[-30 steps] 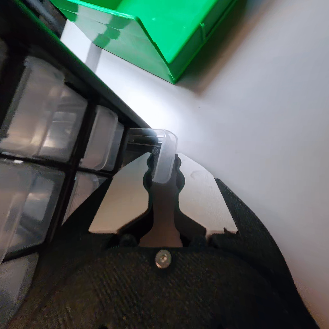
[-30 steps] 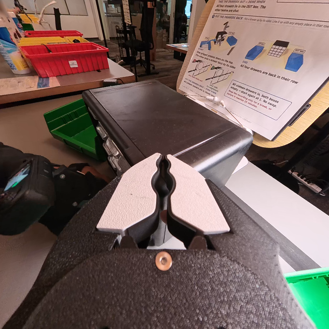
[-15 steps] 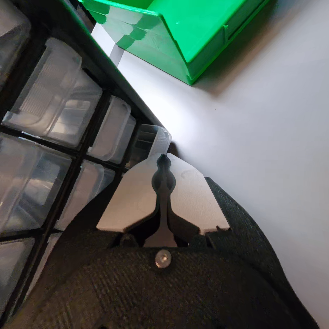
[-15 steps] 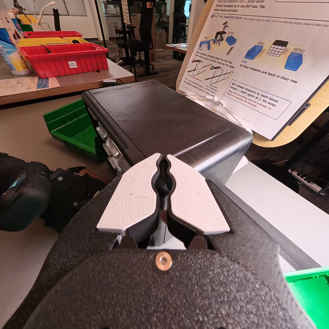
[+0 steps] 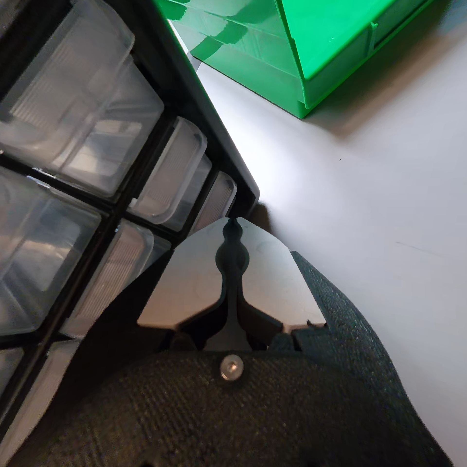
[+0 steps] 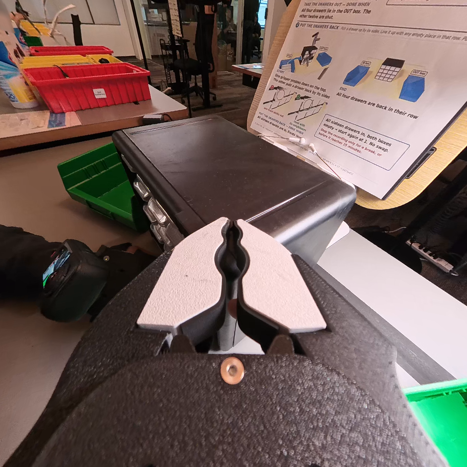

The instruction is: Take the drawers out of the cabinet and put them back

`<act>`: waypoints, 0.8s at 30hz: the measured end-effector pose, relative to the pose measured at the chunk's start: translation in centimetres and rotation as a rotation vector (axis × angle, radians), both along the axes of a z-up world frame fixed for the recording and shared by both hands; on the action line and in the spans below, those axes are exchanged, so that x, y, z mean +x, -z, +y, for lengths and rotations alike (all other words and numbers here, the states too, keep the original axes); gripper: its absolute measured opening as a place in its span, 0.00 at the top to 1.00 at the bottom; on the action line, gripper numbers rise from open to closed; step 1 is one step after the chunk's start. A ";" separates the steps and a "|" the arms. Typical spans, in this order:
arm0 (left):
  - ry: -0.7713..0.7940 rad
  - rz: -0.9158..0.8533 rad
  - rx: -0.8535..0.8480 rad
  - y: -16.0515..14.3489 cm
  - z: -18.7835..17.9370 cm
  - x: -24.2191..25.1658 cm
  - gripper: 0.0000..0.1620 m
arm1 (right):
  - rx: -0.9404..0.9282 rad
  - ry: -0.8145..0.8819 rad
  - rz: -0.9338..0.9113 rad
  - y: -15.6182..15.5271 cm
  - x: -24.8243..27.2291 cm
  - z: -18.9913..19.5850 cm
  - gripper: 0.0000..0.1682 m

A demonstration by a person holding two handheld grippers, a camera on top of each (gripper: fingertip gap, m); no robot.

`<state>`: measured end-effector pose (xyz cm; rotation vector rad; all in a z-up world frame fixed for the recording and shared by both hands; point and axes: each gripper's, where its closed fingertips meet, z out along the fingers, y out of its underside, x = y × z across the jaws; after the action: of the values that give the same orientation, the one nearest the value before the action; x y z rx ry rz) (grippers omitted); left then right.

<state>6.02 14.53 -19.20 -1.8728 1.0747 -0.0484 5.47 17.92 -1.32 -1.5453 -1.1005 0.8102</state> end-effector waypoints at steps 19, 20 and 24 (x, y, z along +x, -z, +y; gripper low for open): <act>-0.040 -0.346 0.217 -18.0 -3.2 -7.3 0.97 | 0.037 0.026 -0.031 0.0 0.0 0.0 0.99; -0.071 -0.359 0.240 -19.0 -3.1 -8.8 0.97 | 0.033 0.025 -0.028 0.0 0.0 0.0 0.99; -0.196 -0.387 0.279 -21.5 -2.8 -14.5 0.95 | 0.027 0.025 -0.023 0.0 0.0 0.0 0.99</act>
<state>-8.50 11.74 2.28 -1.6219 0.5979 -0.1346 5.43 17.96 -1.29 -1.5464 -1.1027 0.7588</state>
